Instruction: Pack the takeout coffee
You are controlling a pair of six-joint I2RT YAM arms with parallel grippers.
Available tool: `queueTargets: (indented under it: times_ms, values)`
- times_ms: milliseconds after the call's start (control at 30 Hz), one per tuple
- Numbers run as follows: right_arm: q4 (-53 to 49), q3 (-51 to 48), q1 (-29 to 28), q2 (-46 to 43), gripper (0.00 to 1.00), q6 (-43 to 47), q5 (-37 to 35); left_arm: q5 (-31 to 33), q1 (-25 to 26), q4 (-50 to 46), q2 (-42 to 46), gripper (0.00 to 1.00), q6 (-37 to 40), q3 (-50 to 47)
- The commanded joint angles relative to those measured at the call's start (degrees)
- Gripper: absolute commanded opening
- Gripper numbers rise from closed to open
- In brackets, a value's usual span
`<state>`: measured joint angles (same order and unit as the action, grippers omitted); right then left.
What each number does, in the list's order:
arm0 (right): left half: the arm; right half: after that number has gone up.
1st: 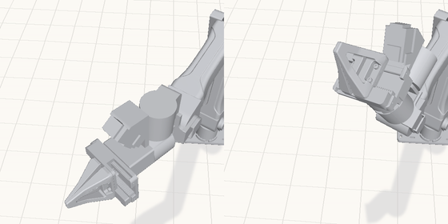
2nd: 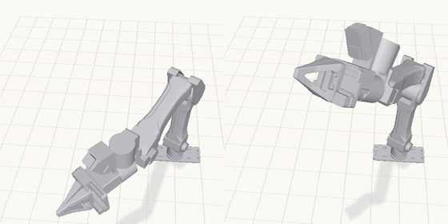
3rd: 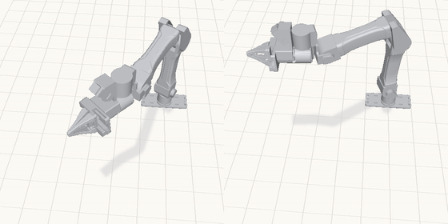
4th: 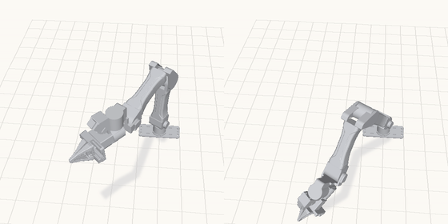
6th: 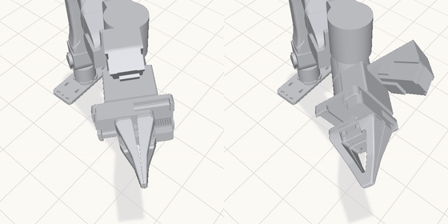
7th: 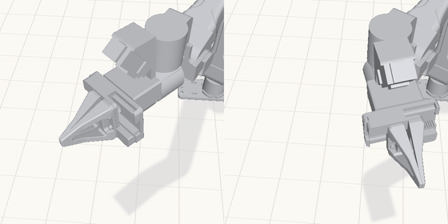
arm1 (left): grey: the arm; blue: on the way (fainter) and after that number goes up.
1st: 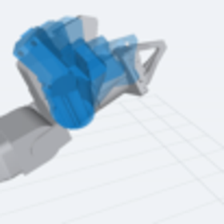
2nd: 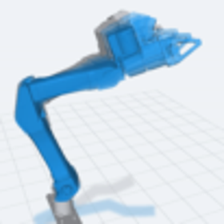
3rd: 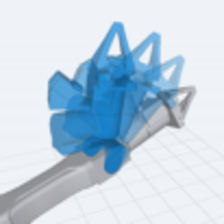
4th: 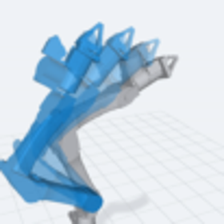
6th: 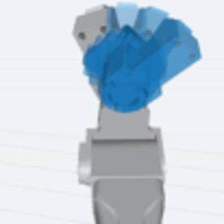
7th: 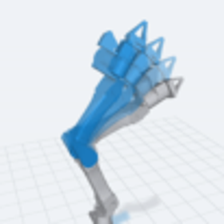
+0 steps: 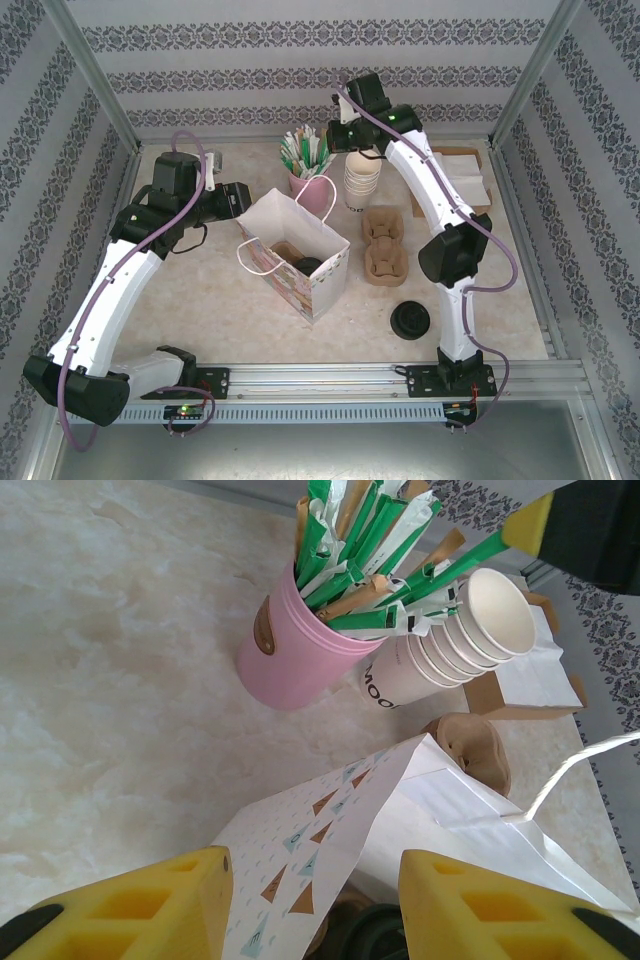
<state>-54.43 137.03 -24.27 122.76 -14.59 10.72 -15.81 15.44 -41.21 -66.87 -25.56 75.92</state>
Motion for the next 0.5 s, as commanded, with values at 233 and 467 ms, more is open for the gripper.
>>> queueTargets:
  times_ms: [233,467]
  values:
    - [-5.95,3.45,-3.99,-17.85,0.0,2.53,-9.62,-0.07,0.76,1.13,2.32,0.48,-0.45,-1.85]
    - [-4.89,-4.21,-5.7,-33.86,0.0,1.15,-8.5,-1.09,0.78,1.67,3.22,0.48,-1.18,-3.0]
